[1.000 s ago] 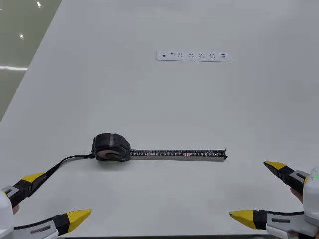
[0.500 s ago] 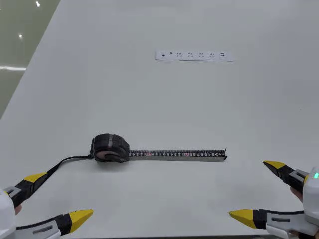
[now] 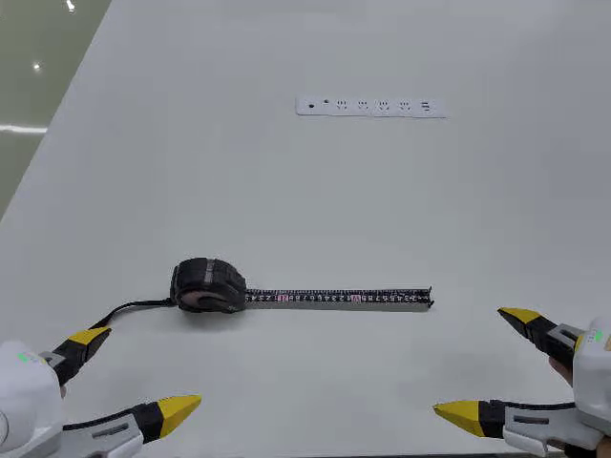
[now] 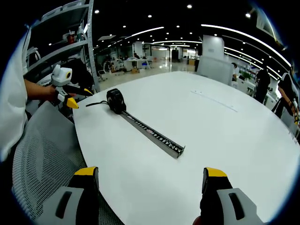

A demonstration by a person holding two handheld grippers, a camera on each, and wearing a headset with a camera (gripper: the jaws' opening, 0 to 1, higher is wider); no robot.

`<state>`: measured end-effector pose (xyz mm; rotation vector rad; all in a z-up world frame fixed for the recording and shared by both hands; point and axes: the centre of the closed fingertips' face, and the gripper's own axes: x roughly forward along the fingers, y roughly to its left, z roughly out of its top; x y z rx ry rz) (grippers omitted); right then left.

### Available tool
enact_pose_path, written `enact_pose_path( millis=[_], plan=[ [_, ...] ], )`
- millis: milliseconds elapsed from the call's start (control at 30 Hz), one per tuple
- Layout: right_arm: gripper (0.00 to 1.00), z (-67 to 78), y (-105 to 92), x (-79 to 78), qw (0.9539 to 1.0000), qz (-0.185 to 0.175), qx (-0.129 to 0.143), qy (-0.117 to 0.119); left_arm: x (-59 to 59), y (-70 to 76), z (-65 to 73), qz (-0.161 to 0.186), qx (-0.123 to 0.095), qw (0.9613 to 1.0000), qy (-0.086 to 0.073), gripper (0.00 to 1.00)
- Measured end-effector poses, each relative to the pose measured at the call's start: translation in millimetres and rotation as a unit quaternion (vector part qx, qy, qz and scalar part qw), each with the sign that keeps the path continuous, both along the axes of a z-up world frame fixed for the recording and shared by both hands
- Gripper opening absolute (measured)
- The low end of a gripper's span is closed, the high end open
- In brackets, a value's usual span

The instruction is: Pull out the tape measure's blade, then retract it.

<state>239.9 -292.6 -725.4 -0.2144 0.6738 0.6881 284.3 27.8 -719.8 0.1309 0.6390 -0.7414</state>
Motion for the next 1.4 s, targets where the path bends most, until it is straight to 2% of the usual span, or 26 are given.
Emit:
enact_pose_path(
  millis=[367, 567, 933, 1100, 1400],
  plan=[
    [0.90, -0.1, -1.5, 3.6, 1.0000, 0.003, -0.002, -0.002, 16.9, -11.5, 0.3, 0.013, -0.006, 0.9999, 0.003, 0.81],
    [0.90, -2.4, 0.2, 5.6, 1.0000, 0.005, -0.002, -0.001, 24.8, -16.6, -5.8, 0.018, -0.009, 0.9997, 0.010, 0.81],
    [0.90, -2.6, 0.5, 8.4, 1.0000, 0.007, -0.001, 0.000, 38.8, -29.4, -8.9, 0.025, -0.008, 0.9996, 0.012, 0.81],
    [0.90, -3.3, -0.1, 10.1, 1.0000, 0.007, -0.001, 0.001, 50.2, -33.8, -10.6, 0.033, -0.017, 0.9992, 0.014, 0.81],
    [0.90, -5.2, 0.9, 12.5, 1.0000, 0.008, 0.000, 0.004, 64.5, -53.5, -13.3, 0.043, -0.032, 0.9985, 0.013, 0.80]
  ],
)
